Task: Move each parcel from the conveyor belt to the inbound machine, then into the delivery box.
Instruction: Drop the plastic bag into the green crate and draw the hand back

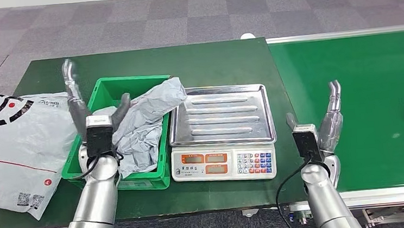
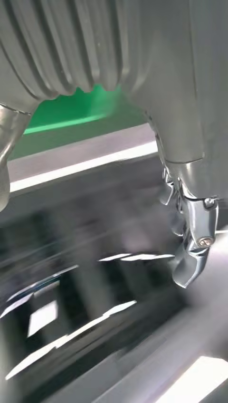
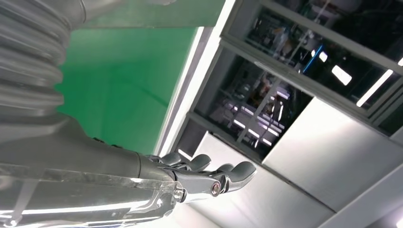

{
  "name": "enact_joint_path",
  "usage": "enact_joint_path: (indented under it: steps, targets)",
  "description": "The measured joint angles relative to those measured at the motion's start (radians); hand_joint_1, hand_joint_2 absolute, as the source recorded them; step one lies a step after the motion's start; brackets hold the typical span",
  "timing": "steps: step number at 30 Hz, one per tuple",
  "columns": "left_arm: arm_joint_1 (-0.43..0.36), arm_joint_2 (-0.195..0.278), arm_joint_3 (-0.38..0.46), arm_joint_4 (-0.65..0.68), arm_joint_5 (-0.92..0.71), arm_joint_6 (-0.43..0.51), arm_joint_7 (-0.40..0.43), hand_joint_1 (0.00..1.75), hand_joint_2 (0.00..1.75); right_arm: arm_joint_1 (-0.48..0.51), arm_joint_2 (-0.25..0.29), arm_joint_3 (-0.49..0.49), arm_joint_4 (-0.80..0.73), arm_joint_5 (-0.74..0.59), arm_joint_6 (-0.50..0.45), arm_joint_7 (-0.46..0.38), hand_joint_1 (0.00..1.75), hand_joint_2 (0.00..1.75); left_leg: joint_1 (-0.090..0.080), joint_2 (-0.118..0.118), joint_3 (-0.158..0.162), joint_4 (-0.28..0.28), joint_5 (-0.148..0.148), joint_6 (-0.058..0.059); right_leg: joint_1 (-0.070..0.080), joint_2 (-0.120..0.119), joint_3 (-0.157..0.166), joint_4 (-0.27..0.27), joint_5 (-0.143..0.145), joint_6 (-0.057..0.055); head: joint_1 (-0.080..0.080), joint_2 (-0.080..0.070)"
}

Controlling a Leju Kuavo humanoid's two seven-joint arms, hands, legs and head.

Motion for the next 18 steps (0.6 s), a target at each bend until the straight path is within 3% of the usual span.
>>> enact_joint_path:
  steps: [4, 8, 11, 18]
  targets:
    - [0.052, 0.021, -0.124, -0.116, 0.279, -0.525, -0.005, 0.00, 1.75, -0.026, 0.000, 0.017, 0.005, -0.033, 0.038, 0.000, 0.00, 1.75, 0.000, 0.000, 0.000, 0.000, 0.000, 0.000, 0.000, 0.000, 0.000, 0.000, 0.000, 0.000, 0.000, 0.000]
    - [0.073, 0.017, -0.153, -0.092, 0.335, -0.807, -0.004, 0.00, 1.75, -0.047, 0.000, 0.031, 0.016, -0.060, 0.079, 0.000, 0.00, 1.75, 0.000, 0.001, 0.000, 0.000, 0.000, 0.000, 0.000, 0.000, 0.000, 0.000, 0.000, 0.000, 0.000, 0.000]
    - [0.073, 0.016, -0.167, -0.005, 0.303, -0.853, -0.002, 0.00, 1.75, -0.055, 0.000, 0.039, 0.025, -0.062, 0.086, 0.000, 0.00, 1.75, 0.000, 0.001, 0.001, 0.000, 0.000, 0.000, 0.000, 0.000, 0.000, 0.000, 0.000, 0.000, 0.000, 0.000]
    - [0.060, 0.012, -0.222, 0.177, 0.265, -0.693, -0.002, 0.00, 1.75, -0.055, -0.001, 0.041, 0.030, -0.056, 0.083, 0.000, 0.00, 1.75, 0.000, 0.001, 0.001, 0.000, 0.000, 0.000, 0.000, 0.001, 0.000, 0.000, 0.000, 0.000, 0.000, 0.000]
